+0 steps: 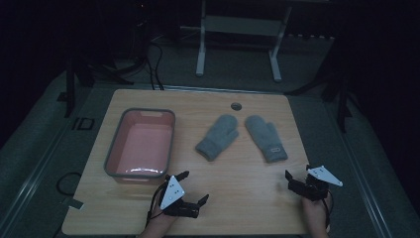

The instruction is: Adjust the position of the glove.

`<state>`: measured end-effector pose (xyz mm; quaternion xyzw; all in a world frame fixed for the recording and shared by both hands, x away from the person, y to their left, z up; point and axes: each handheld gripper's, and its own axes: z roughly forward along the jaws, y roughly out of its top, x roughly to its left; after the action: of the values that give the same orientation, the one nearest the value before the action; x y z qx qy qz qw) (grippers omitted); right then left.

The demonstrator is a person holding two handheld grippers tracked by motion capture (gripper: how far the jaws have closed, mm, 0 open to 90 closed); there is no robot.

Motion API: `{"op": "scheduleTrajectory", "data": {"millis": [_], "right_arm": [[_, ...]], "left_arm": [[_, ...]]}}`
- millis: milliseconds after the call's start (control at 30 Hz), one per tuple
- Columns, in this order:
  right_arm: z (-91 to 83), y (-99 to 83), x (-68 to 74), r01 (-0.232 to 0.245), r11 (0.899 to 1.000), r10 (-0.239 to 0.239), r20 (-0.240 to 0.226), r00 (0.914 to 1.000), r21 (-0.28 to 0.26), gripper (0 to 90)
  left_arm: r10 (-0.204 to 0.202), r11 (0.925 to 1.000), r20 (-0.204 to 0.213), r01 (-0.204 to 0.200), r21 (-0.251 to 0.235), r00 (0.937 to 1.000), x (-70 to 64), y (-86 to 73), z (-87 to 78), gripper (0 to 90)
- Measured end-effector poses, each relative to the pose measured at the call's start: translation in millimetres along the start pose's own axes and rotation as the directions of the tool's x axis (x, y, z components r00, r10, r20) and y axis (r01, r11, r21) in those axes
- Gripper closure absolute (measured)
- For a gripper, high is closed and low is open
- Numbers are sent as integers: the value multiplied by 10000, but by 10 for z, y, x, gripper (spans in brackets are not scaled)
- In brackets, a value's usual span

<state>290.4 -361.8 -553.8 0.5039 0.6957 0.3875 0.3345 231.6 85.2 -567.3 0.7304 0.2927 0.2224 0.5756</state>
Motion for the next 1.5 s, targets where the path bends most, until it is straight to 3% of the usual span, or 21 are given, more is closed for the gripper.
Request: {"op": "scheduleTrajectory", "data": {"millis": [200,300,433,533,667,733,933,1167,1300,1367,1500], "right_arm": [[-14,2,-21,-216,9989,214,66,9997,406,142],[-4,10,-49,-321,9979,332,-200,9992,561,142],[23,56,-58,-93,9978,133,-614,9980,651,150],[58,162,-39,152,9971,-80,-957,9954,750,150],[59,329,-23,282,9984,-218,-1252,9919,500,149],[82,428,-32,315,9977,-212,-1657,9859,600,149],[161,741,-25,573,9942,-356,-2250,9737,906,140],[286,1048,81,1005,9938,-857,-2470,9652,480,133],[366,1232,163,972,9951,-884,-2721,9582,188,130],[426,1321,220,1123,9934,-1028,-2539,9618,232,130],[587,1453,289,1370,9898,-1189,-3053,9448,385,139]], "left_arm": [[-25,10000,55,25,27,10000,1,-5,3,14],[-29,10000,85,28,61,10000,-5,-14,12,15],[55,10000,114,-56,47,9999,-21,-11,3,15],[18,10000,119,-19,61,9999,-18,-10,-1,15],[36,10000,109,-37,65,9999,-22,-11,-12,15],[0,10000,109,0,55,9999,-26,-13,-15,15],[-34,10000,112,33,40,9999,-26,-12,-22,15],[-58,10000,111,57,59,9999,-31,-15,-29,15],[-54,9999,104,53,89,9999,-31,-15,-30,15],[-58,9999,100,57,93,9999,-30,-14,-31,15],[-84,9999,134,83,79,9999,-28,-13,-36,15]]}}
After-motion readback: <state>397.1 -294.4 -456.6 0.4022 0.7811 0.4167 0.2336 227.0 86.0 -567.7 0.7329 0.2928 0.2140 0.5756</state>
